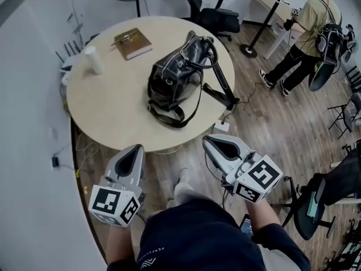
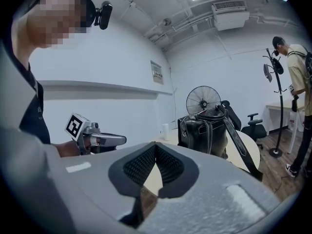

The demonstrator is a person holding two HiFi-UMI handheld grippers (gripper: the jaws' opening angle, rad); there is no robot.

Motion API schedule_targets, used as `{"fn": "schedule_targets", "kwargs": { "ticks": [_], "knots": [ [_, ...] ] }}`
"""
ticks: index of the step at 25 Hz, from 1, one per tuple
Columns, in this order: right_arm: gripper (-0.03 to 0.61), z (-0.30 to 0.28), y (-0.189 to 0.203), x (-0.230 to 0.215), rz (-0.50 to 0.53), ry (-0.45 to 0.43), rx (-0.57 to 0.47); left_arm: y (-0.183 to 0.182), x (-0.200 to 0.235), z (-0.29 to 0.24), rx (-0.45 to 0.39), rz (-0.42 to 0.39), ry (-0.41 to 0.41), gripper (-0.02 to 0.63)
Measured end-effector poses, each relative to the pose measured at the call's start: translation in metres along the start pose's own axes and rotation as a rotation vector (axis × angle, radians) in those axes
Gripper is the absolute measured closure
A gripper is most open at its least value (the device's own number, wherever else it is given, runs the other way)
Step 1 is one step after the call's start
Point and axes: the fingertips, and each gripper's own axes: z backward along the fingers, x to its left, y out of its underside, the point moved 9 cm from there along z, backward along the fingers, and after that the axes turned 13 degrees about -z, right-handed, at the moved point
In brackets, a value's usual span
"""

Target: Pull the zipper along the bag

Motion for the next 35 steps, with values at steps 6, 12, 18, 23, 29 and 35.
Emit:
{"fn": "schedule_targets", "kwargs": {
  "ticks": [6,12,18,23,29,35],
  "knots": [
    [0.535,-0.020,-0.029,-0.043,-0.003,-0.017,0.012,-0.014,0.017,-0.035,-0.006,0.008,-0.042,0.604],
    [0.480,-0.034,-0.059,-0.073,0.024,-0.035,0.008,-0.034,0.029,-0.061,-0.001,-0.017,-0.093,0.604],
    [0.460,-0.037,-0.075,-0.096,0.007,-0.074,-0.001,-0.041,0.038,-0.091,-0.001,-0.018,-0.104,0.597],
    [0.460,-0.044,-0.092,-0.109,0.013,-0.065,-0.007,-0.049,0.046,-0.109,0.001,-0.028,-0.081,0.591],
    [0.460,-0.062,-0.115,-0.114,0.069,-0.022,0.005,-0.054,0.070,-0.129,-0.008,-0.056,-0.038,0.581],
    [0.460,-0.091,-0.139,-0.114,0.079,0.026,0.019,-0.063,0.101,-0.146,-0.023,-0.087,0.055,0.557]
  ]
}}
